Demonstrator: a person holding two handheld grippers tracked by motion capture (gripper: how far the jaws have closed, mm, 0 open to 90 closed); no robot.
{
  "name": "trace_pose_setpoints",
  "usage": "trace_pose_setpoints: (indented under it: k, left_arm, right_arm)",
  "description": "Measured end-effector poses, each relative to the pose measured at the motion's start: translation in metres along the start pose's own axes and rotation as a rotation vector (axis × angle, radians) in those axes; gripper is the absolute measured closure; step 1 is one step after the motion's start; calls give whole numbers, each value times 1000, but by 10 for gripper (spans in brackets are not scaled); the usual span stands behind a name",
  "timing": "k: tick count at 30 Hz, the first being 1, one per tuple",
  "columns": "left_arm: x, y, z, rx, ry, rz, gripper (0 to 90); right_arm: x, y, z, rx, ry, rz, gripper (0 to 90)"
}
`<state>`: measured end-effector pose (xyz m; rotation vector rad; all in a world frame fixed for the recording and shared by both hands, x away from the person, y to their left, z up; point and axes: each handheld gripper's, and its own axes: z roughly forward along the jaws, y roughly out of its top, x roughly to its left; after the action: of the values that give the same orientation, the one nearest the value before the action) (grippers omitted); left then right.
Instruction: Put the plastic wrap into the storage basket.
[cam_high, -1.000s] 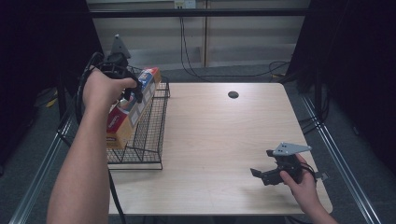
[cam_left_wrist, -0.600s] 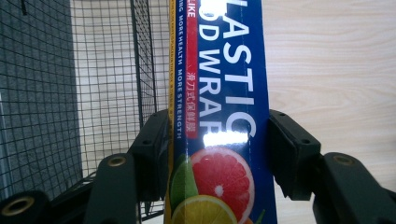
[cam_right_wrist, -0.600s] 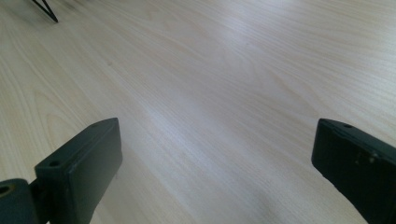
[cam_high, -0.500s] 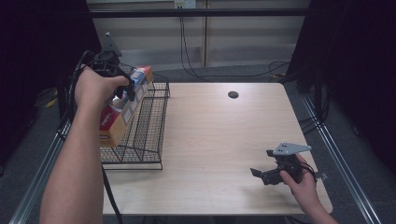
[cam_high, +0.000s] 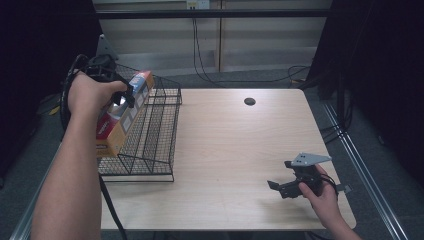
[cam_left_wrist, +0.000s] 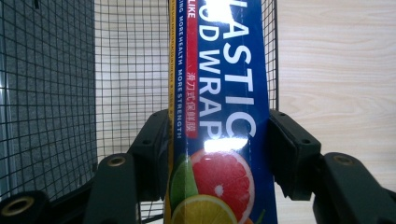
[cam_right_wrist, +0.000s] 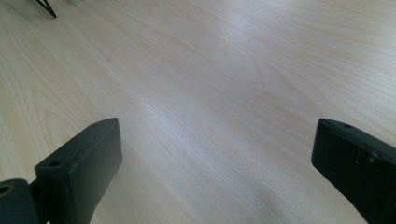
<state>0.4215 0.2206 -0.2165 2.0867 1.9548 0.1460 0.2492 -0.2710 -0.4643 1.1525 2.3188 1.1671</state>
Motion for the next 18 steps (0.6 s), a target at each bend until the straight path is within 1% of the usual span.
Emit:
trace_pose_setpoints:
  k: [2,5,7,8,10,12,13,15,16,17,18]
  left_arm:
    - [2,1,-1,8,0,6,452]
    - [6,2,-3,3,-1,4,452]
    - [7,2,-3,-1,-5,-2,452]
    - [8,3,-4,-8,1,-5,452]
    - [9,3,-6,-3,-1,-12,452]
    - [11,4,-6,-6,1,-9,452]
    - [11,4,-7,-6,1,-20,452]
    - [12,4,-8,-8,5,-12,452]
    - [13,5,-8,-8,5,-15,452]
    - [13,5,-8,-12,0,-29,452]
    - [14,5,-9,-12,7,-15,452]
  right_arm:
    - [0,1,0,-3,0,-4,18]
    - [-1,1,0,-4,-1,-3,18]
    - [0,0,1,-1,1,0,18]
    - [0,0,1,-2,-2,0,18]
    - [0,0,1,-1,-2,-2,18]
    - [0,0,1,-2,1,0,18]
    - [0,0,1,-2,0,0,18]
    - [0,0,1,-1,1,2,18]
    - [-1,0,1,3,3,0,18]
    - [0,0,1,2,4,0,18]
    - [0,0,1,1,5,1,18]
